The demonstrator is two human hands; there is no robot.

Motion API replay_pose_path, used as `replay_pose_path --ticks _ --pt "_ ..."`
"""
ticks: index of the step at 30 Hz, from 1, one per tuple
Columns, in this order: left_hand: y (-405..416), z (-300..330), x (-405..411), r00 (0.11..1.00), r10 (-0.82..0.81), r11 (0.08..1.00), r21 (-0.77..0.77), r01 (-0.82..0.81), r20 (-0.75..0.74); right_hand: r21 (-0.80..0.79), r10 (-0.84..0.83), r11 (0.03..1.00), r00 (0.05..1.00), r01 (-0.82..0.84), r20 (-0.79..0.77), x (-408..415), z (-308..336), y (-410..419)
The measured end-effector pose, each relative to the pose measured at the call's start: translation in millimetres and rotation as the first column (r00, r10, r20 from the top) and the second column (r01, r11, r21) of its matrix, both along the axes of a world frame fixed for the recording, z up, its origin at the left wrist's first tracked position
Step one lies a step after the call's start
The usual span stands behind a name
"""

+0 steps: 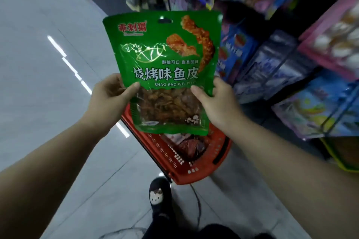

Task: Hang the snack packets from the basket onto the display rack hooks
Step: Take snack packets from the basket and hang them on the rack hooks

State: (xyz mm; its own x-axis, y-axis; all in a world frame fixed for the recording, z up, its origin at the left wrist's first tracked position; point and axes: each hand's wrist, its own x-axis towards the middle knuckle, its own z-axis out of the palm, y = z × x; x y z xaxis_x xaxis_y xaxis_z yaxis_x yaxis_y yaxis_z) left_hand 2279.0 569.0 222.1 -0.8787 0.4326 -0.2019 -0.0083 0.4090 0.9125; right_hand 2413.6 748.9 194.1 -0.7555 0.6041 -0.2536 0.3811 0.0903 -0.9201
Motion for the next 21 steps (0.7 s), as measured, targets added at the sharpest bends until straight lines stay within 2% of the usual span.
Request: replay_pose_path --ticks 6,11,15,21 --pt "21 248 50 0.973 -0.045 0.968 0.229 0.098 -0.226 0.206 -0.004 0.977 0.976 0.049 -0.217 71 261 18" --pt "61 416 118 0.923 -0.065 0.876 0.421 0.234 -0.378 0.365 -0.076 0.907 0.934 0.210 -0.348 162 443 38" --pt "108 506 186 0.845 -0.183 0.742 0.493 0.454 -0.503 0.383 -0.186 0.845 0.878 0.372 -0.440 258 533 49" --pt "191 579 302 0.681 -0.403 0.530 0.450 0.719 -0.612 0.456 -0.402 0.614 0.752 0.645 -0.522 406 596 68"
